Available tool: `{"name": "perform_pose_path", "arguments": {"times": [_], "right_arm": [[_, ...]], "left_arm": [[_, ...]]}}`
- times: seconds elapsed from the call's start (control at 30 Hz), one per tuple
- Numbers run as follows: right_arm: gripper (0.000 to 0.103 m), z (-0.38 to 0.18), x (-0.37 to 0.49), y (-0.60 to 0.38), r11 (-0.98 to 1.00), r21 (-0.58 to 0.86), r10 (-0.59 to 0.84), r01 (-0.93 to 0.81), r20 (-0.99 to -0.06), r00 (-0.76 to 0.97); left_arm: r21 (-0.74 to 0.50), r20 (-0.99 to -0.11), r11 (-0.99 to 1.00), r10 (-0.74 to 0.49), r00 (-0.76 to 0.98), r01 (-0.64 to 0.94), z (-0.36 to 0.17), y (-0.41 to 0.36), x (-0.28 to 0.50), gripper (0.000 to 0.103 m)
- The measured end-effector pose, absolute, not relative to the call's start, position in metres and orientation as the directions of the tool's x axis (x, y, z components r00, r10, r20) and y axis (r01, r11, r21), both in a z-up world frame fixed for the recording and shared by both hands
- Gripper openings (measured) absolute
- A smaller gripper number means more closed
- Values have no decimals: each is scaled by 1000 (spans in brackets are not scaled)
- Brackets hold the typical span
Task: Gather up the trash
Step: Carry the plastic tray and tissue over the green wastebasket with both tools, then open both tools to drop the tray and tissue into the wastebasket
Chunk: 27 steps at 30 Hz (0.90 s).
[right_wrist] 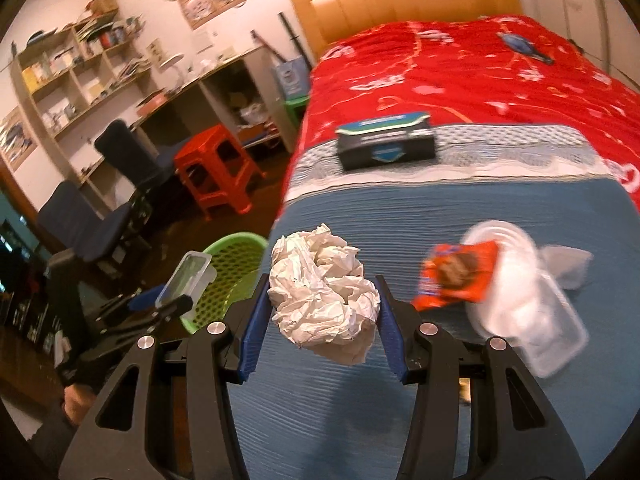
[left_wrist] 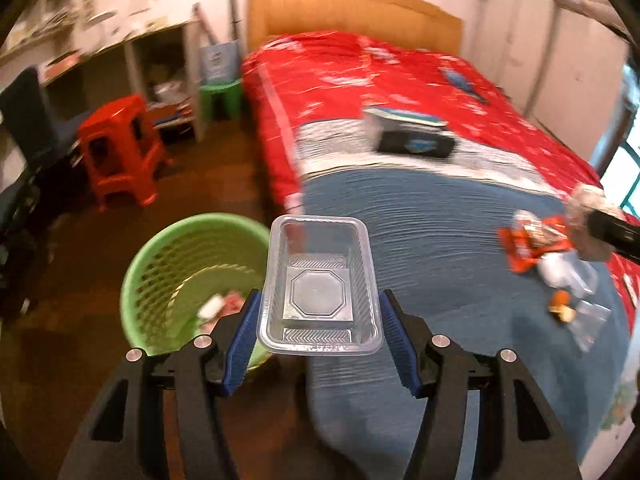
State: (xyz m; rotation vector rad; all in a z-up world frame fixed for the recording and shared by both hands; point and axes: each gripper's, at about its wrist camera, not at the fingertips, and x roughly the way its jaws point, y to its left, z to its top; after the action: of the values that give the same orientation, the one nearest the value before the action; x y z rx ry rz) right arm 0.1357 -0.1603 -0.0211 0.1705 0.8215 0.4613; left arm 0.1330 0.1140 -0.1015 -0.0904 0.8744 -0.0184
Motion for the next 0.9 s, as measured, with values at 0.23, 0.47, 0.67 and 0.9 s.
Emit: {"name": "perform_pose_path", "arguments": {"times": [0.23, 0.47, 0.67, 0.9], "right_arm": [[50, -31, 152, -101, 860, 324, 500, -394, -688, 526], [51, -41, 166, -57, 843, 322, 517, -431, -707, 482], [52, -51, 179, -21, 829, 318, 525, -459, -726, 444], [52, -60, 192, 28, 805, 320, 538, -500, -748, 389]], "left_arm": [[-66, -810, 990, 21, 586, -126, -133, 169, 153, 57], [-49, -814, 983, 64, 577, -178, -145, 199, 164, 71], [-49, -808, 975, 90, 583, -219, -146, 219, 156, 78], [-76, -796, 958, 108, 595, -276, -143, 245, 133, 82]]}}
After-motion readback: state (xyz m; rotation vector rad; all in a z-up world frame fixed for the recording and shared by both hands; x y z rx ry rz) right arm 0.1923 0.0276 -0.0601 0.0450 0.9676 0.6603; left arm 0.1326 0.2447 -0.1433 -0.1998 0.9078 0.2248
